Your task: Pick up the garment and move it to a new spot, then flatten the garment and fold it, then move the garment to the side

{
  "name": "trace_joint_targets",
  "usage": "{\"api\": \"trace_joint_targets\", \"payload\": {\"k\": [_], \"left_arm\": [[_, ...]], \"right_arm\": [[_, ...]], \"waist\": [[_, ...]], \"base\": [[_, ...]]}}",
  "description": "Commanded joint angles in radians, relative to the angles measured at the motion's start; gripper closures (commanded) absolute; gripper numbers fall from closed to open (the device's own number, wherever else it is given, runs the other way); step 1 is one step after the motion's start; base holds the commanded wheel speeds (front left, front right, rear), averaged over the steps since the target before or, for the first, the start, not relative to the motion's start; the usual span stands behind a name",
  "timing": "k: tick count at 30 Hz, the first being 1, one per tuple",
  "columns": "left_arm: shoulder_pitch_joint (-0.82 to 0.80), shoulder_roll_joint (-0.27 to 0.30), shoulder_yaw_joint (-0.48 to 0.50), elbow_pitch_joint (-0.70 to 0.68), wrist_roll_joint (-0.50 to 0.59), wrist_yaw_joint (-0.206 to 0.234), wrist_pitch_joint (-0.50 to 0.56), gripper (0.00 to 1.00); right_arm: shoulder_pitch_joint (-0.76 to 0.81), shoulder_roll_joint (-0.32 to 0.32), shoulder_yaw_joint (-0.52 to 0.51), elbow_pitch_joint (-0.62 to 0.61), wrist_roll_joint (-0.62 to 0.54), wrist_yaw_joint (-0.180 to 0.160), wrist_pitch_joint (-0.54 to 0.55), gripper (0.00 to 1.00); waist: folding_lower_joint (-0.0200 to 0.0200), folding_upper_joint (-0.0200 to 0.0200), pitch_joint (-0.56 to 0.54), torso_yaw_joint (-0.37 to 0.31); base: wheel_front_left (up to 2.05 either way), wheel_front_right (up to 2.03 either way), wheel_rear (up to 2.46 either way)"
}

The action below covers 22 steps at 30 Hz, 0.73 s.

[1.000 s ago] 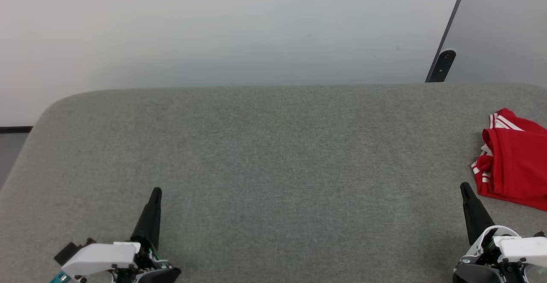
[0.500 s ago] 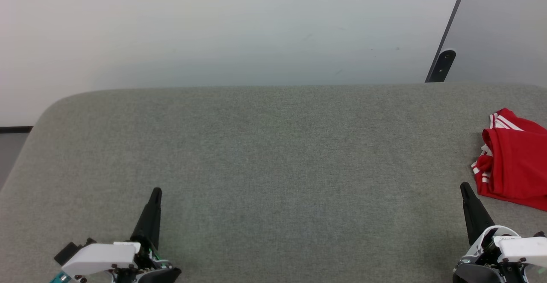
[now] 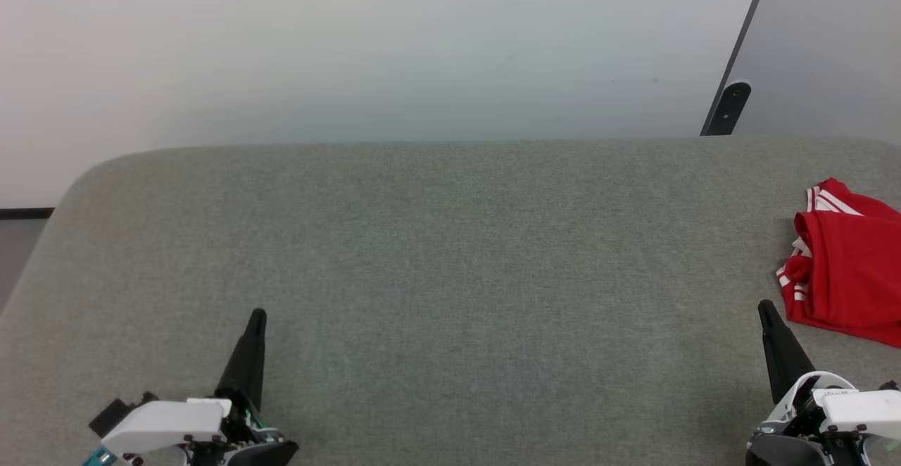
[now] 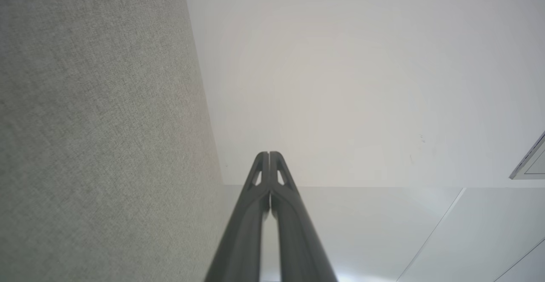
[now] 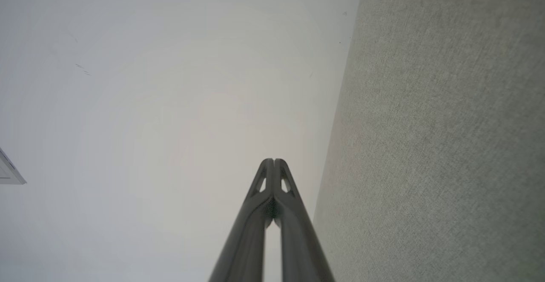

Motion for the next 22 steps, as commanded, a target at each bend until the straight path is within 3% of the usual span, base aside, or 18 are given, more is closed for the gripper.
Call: {"api": "trace_joint_targets", "payload": {"k": [1,22], "left_arm": [[-0.011,0.004,0.002,0.000,-0.003,-0.006,0.002,1.00],[-0.011,0.004,0.001,0.000,-0.004,-0.006,0.002,1.00]], "right_arm": [[-0.005,0.004,-0.001,-0.002,0.004,-0.001,0.002,1.00],[-0.005,0.004,-0.001,-0.002,0.004,-0.001,0.002,1.00]], "waist": [[0.0000,0.0000,0.000,0.000],[0.0000,0.0000,0.000,0.000]], "base": [[0.00,0.00,0.00],[0.00,0.00,0.00]]}}
